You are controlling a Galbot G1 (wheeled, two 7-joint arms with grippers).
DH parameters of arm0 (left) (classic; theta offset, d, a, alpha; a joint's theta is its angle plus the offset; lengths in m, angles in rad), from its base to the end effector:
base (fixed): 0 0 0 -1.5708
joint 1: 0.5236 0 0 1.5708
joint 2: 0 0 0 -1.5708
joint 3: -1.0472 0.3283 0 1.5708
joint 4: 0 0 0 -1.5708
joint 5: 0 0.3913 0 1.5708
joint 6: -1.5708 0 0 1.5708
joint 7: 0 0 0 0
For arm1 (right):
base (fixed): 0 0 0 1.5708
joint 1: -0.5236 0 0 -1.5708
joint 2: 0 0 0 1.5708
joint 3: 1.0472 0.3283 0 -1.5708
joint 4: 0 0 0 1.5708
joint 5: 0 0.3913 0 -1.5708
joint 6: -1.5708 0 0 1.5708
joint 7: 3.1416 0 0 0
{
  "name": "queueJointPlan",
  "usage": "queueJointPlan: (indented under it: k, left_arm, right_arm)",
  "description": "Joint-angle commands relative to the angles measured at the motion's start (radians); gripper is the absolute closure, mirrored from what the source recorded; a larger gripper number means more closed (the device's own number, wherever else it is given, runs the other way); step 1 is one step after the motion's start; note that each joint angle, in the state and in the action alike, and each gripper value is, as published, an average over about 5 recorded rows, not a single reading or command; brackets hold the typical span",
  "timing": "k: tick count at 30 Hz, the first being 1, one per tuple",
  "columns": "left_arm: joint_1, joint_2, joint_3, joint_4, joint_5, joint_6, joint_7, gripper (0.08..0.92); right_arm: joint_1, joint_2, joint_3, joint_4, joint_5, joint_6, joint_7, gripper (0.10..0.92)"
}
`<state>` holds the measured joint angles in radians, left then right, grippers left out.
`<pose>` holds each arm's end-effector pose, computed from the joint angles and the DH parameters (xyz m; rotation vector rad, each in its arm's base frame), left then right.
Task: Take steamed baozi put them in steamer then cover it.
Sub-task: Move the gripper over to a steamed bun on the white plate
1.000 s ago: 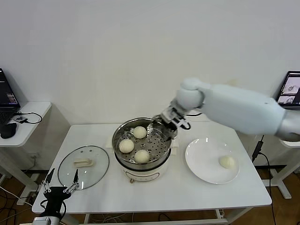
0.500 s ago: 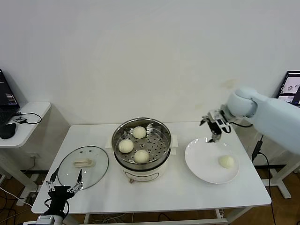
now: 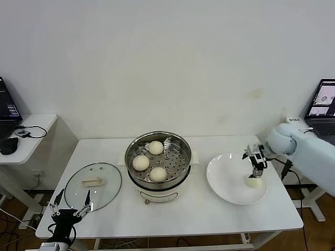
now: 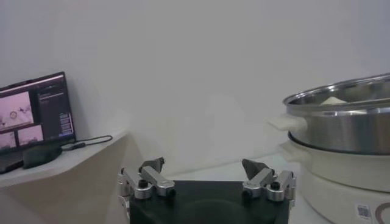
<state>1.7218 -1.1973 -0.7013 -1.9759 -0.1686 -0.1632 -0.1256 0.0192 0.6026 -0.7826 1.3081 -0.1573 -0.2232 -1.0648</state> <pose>0.1897 0.1227 -0.3295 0.1296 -3.0596 -0.3754 0.5241 -0.1475 -0.1765 1.1620 -1.3898 1.4603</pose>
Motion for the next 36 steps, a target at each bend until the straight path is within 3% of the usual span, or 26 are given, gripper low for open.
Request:
queueJointPlan:
  k: [1, 13, 36]
  left_arm:
    - [0.0, 0.001, -0.003, 0.002, 0.001, 0.001, 0.0, 0.177]
    - [-0.004, 0.001, -0.004, 0.01, 0.0, 0.001, 0.0, 0.177]
    - [-0.016, 0.002, 0.006, 0.02, 0.001, 0.002, 0.0, 0.177]
  right_arm:
    - [-0.148, 0.042, 0.124, -0.103, -0.097, -0.003, 0.008, 0.203]
    - [-0.159, 0.075, 0.147, -0.156, -0.144, -0.006, 0.005, 0.207]
    - [-0.177, 0.115, 0.174, -0.224, -0.195, 0.006, -0.01, 0.342]
